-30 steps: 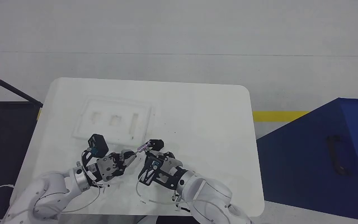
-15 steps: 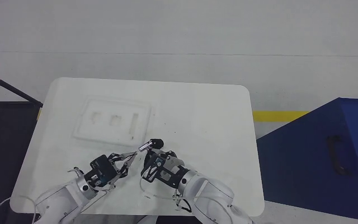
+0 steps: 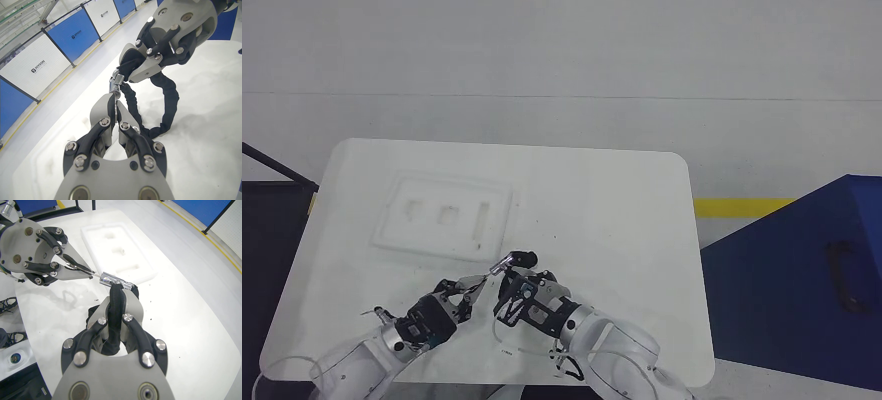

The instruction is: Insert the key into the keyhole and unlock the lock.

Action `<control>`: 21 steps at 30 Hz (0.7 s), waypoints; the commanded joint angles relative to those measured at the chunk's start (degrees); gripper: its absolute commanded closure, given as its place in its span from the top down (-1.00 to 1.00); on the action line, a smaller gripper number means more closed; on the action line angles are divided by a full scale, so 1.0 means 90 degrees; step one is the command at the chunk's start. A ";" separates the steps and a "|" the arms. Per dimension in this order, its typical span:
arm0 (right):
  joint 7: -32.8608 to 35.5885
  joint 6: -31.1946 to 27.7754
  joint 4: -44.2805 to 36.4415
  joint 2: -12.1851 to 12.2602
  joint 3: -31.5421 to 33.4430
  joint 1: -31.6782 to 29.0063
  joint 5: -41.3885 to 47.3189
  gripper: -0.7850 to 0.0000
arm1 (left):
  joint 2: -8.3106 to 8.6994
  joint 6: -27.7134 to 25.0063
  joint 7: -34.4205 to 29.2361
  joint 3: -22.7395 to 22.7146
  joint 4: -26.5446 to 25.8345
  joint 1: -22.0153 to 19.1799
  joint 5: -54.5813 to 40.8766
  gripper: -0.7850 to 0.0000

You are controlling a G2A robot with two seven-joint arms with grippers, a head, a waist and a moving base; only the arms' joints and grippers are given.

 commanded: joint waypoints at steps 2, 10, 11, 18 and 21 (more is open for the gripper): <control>-0.0003 -0.0012 -0.0010 0.0006 0.0012 -0.0020 -0.0003 -1.00 | -0.0015 0.0239 0.0126 0.0042 0.0040 -0.0018 0.0261 -1.00; 0.0005 0.0018 -0.0042 0.0007 0.0024 -0.0030 0.0023 -1.00 | -0.0079 0.1883 0.0781 0.0165 0.0136 0.0075 0.1538 -1.00; 0.0002 0.0018 -0.0037 0.0007 0.0024 -0.0026 0.0029 -1.00 | -0.0090 0.2142 0.0837 0.0186 0.0166 0.0099 0.1718 -1.00; 0.0055 0.0028 -0.0024 0.0001 0.0004 0.0000 0.0026 -1.00 | -0.0172 0.3336 0.0716 0.0348 0.0350 0.0100 0.2523 -1.00; 0.0085 0.0023 -0.0040 0.0001 -0.0001 0.0003 0.0011 -1.00 | -0.0203 0.3670 0.0635 0.0414 0.0400 0.0060 0.2812 -1.00</control>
